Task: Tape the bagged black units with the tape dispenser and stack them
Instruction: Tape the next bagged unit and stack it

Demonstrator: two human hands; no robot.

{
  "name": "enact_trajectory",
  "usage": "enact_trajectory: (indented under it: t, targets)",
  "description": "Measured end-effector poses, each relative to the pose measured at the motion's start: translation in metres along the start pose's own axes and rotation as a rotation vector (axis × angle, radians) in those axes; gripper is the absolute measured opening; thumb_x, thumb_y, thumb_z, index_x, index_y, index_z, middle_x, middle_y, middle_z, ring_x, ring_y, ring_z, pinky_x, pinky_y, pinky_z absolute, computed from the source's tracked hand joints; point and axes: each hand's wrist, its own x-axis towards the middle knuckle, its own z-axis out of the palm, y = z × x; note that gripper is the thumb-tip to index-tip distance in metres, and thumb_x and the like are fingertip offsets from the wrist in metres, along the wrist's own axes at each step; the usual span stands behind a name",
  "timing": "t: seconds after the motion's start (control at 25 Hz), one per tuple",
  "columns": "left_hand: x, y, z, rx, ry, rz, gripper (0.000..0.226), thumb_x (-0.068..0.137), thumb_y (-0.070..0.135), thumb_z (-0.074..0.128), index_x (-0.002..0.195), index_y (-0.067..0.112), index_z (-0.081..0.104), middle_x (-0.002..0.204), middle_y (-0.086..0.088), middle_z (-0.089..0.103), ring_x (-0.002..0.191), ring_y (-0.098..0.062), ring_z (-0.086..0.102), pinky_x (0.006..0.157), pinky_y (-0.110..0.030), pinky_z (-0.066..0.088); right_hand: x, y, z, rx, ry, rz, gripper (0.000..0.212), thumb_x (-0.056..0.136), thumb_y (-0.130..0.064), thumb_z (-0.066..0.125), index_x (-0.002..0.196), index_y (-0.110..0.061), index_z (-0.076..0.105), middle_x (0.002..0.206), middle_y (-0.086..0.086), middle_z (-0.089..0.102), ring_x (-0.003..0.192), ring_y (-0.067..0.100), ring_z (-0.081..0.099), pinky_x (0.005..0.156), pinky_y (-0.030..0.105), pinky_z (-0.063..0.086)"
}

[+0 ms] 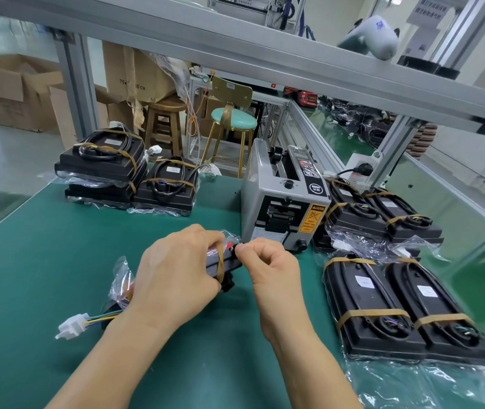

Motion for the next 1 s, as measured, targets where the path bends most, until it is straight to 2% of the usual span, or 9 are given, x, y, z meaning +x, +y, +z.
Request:
enact_trajectory:
  t: [0.2, 0.36, 0.56, 0.72, 0.88, 1.0]
  targets:
    - [0.0001, 0.0000, 0.0004, 0.002, 0.002, 0.001, 0.042, 0.058, 0.024, 0.078, 0.097, 0.033, 0.064, 0.091, 0.008, 0.063, 0.082, -0.021, 0.059, 0.063, -0.028, 0.041, -0.0020, -0.0001, 0.0026, -0.124, 0.071, -0.045, 0.018, 0.081, -0.012, 0.065, 0.064, -0.010, 0.066, 0.090, 0.004, 0.064, 0.084, 0.000, 0.055, 0.075, 0.015, 0.039]
    - [-0.0004, 0.0008, -0.0004, 0.004, -0.004, 0.016, 0.043, 0.058, 0.025, 0.078, 0.097, 0.033, 0.064, 0.092, 0.009, 0.063, 0.082, -0.021, 0.060, 0.064, -0.029, 0.042, -0.0026, 0.0005, 0.0039, -0.157, 0.138, -0.065, 0.016, 0.082, -0.008, 0.066, 0.066, -0.007, 0.067, 0.091, 0.004, 0.064, 0.084, 0.000, 0.055, 0.073, 0.014, 0.039]
    - [-0.0014, 0.0016, -0.0006, 0.008, -0.003, 0.018, 0.041, 0.059, 0.026, 0.077, 0.098, 0.031, 0.064, 0.092, 0.008, 0.063, 0.081, -0.021, 0.059, 0.064, -0.029, 0.042, -0.0010, -0.0018, 0.0031, -0.174, 0.126, -0.067, 0.019, 0.081, -0.007, 0.065, 0.061, -0.007, 0.065, 0.089, 0.006, 0.063, 0.083, -0.001, 0.055, 0.071, 0.012, 0.040]
    - [-0.0024, 0.0022, -0.0010, 0.006, -0.006, 0.024, 0.042, 0.059, 0.026, 0.077, 0.098, 0.032, 0.064, 0.091, 0.009, 0.062, 0.080, -0.020, 0.058, 0.062, -0.027, 0.039, -0.0033, 0.0007, 0.0057, -0.053, 0.125, -0.028, 0.036, 0.081, -0.005, 0.063, 0.049, -0.019, 0.055, 0.076, 0.001, 0.057, 0.073, 0.003, 0.051, 0.068, 0.017, 0.037]
    - [-0.0027, 0.0022, -0.0009, 0.005, -0.001, 0.021, 0.041, 0.060, 0.027, 0.077, 0.098, 0.032, 0.064, 0.091, 0.009, 0.062, 0.080, -0.020, 0.058, 0.063, -0.027, 0.040, -0.0043, 0.0014, 0.0060, 0.051, 0.072, 0.030, 0.024, 0.083, -0.006, 0.061, 0.060, -0.001, 0.059, 0.077, 0.002, 0.055, 0.074, 0.008, 0.049, 0.071, 0.021, 0.037]
    - [-0.0023, 0.0021, -0.0007, -0.002, -0.001, 0.017, 0.040, 0.060, 0.026, 0.076, 0.098, 0.032, 0.063, 0.090, 0.009, 0.062, 0.079, -0.019, 0.058, 0.063, -0.027, 0.040, -0.0058, -0.0015, 0.0050, 0.131, 0.033, 0.048, 0.025, 0.084, -0.006, 0.059, 0.060, -0.001, 0.055, 0.069, 0.001, 0.048, 0.067, 0.008, 0.041, 0.067, 0.024, 0.033]
